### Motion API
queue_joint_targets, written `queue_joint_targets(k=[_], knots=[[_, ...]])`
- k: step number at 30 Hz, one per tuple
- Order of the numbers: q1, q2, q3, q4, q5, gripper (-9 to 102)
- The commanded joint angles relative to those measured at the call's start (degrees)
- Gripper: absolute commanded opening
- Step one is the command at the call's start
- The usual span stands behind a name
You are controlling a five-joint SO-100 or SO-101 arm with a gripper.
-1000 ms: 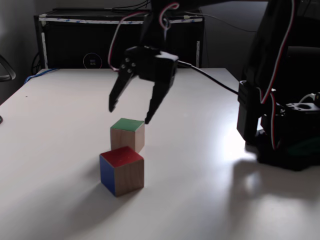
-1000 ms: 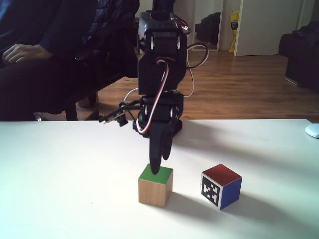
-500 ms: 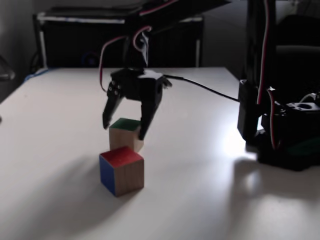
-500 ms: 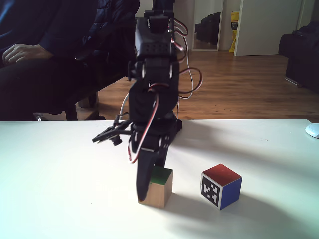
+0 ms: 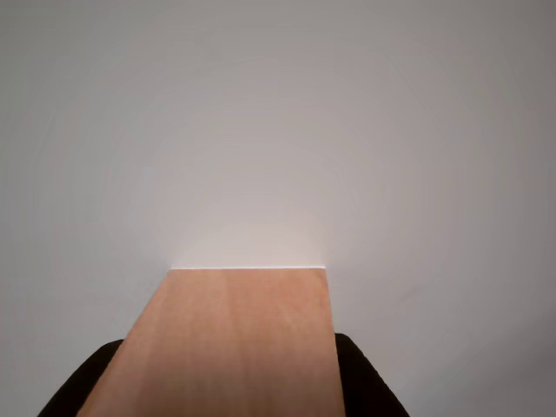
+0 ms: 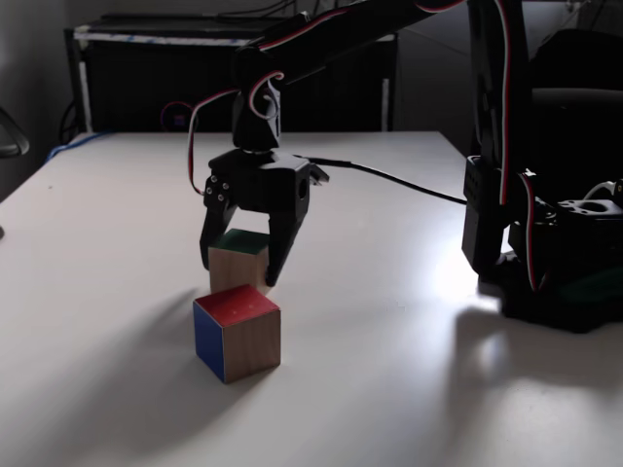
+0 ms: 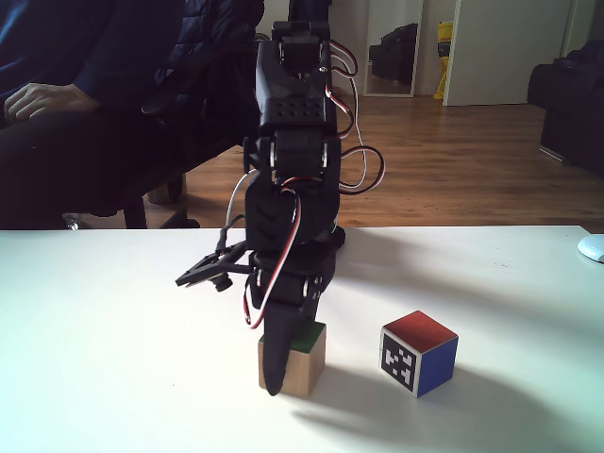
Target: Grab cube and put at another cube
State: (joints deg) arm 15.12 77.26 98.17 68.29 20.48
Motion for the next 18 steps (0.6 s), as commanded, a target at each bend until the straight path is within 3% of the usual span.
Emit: queue_joint_targets(k=[1, 18], knots=[[-1.0, 0.3, -2.8, -0.4, 0.4, 34], [-0.1, 1.2, -4.5, 1.3, 0.5, 17]])
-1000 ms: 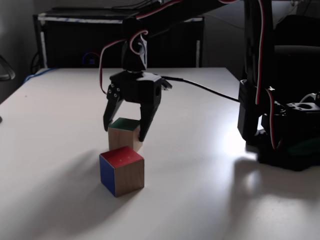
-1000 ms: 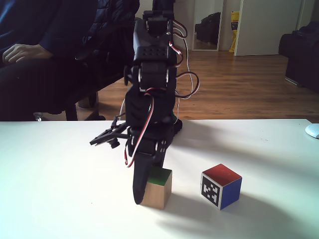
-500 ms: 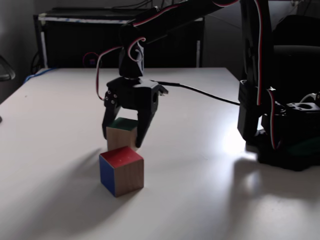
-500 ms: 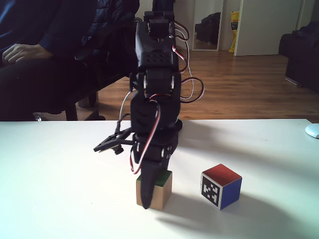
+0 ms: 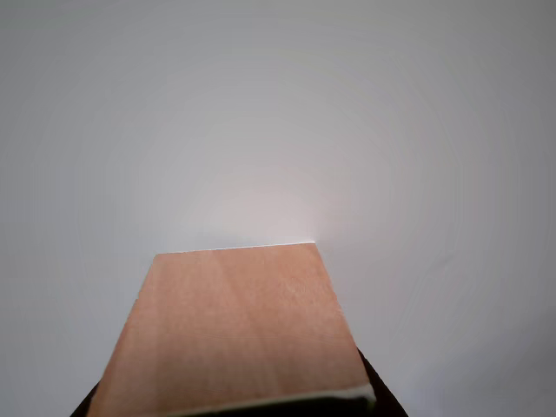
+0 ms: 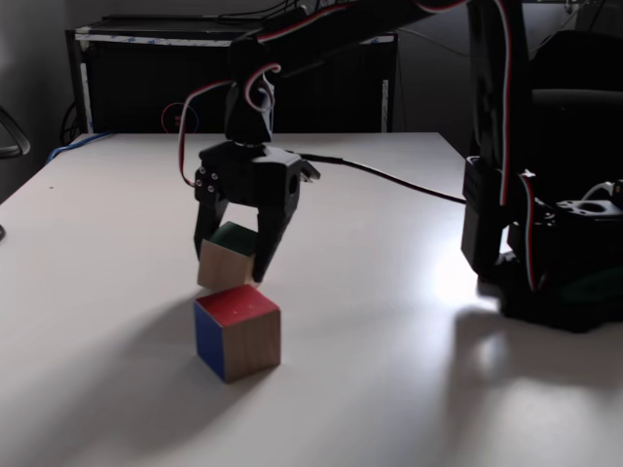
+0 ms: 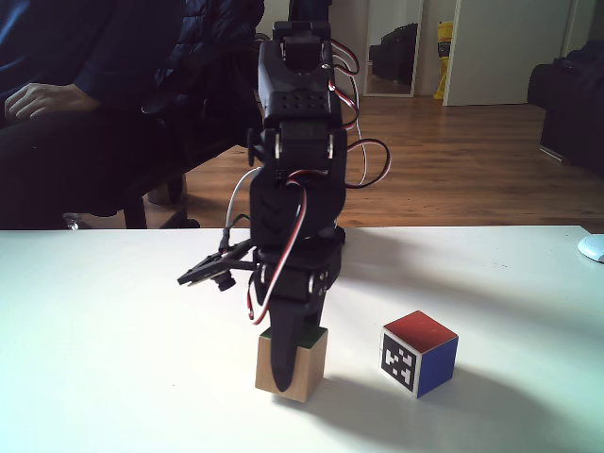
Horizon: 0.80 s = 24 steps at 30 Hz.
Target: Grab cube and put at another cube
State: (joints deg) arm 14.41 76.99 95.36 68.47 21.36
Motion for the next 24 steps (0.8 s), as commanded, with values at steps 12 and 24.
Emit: queue_joint_targets(k=[12, 24], knots=[[-9.1, 16.4, -2.7, 13.5, 0.1, 17], [-20.2, 14.8, -13.4, 24.3, 3.4, 17]])
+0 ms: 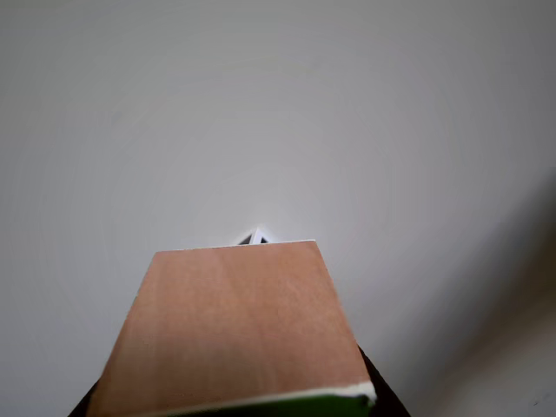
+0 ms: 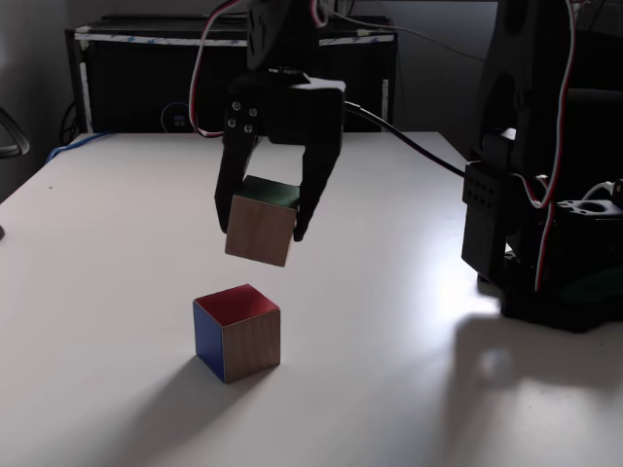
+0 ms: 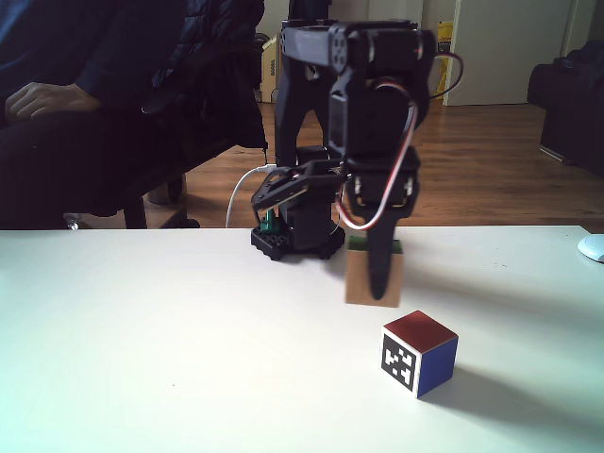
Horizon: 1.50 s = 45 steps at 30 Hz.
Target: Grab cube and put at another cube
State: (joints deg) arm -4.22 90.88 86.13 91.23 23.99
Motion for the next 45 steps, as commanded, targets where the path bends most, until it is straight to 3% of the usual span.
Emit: queue_joint_targets(k=[1, 16, 45], knots=[[-2.1, 0.3, -4.9, 1.8, 1.1, 17], [-6.2, -11.9, -17.6, 5.3, 5.0, 17], [-7.0, -23.5, -28.0, 8.3, 6.5, 18]])
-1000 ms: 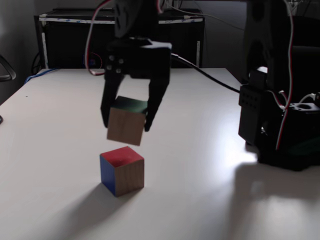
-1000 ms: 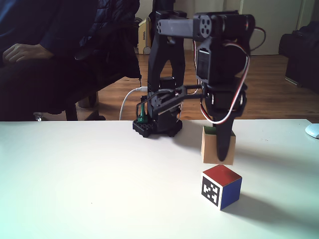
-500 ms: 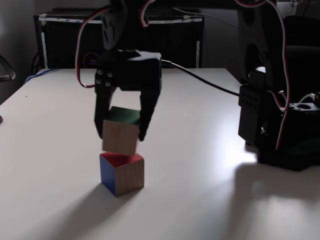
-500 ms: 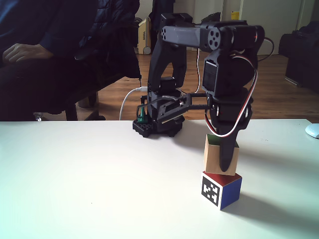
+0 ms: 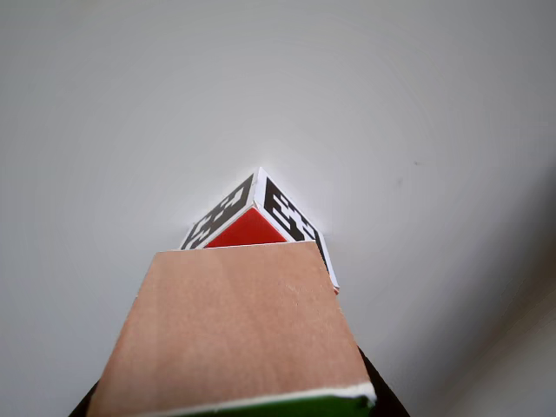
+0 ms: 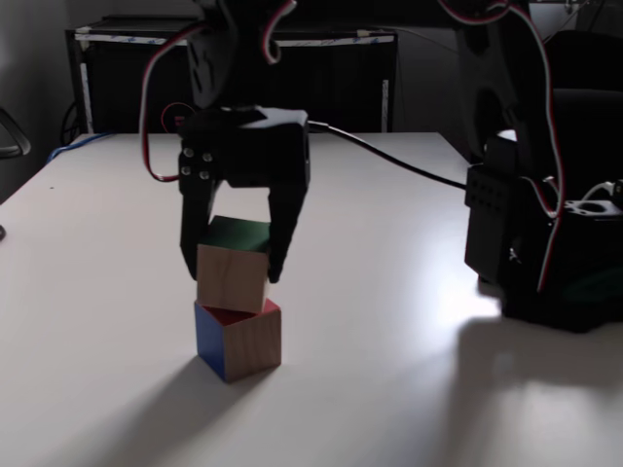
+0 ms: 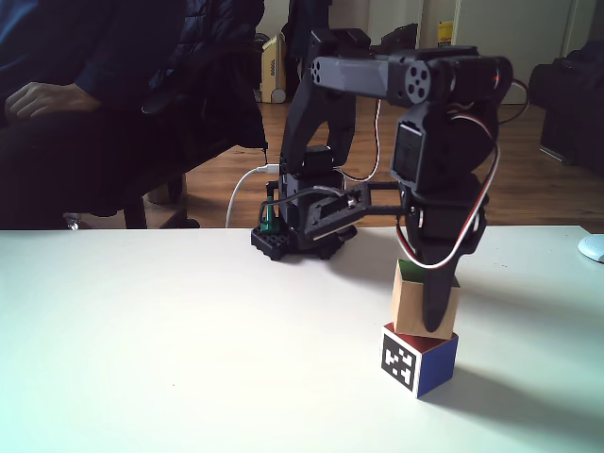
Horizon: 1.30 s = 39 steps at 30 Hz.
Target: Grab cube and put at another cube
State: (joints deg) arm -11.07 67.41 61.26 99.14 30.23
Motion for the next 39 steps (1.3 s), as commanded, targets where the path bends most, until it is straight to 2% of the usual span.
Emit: queue_joint_targets(k=[1, 7, 14, 26, 34, 39], knots=[[-0.2, -0.5, -3.7, 0.7, 0.4, 18], [-0.1, -3.1, -5.8, 1.1, 0.8, 19], [-0.7, -6.8, -10.1, 4.4, 1.9, 30], [-1.1, -6.9, -9.7, 4.4, 3.5, 37], [-0.4, -2.5, -9.8, 4.4, 3.5, 38], [-2.4, 8.0, -5.7, 4.4, 3.3, 38]])
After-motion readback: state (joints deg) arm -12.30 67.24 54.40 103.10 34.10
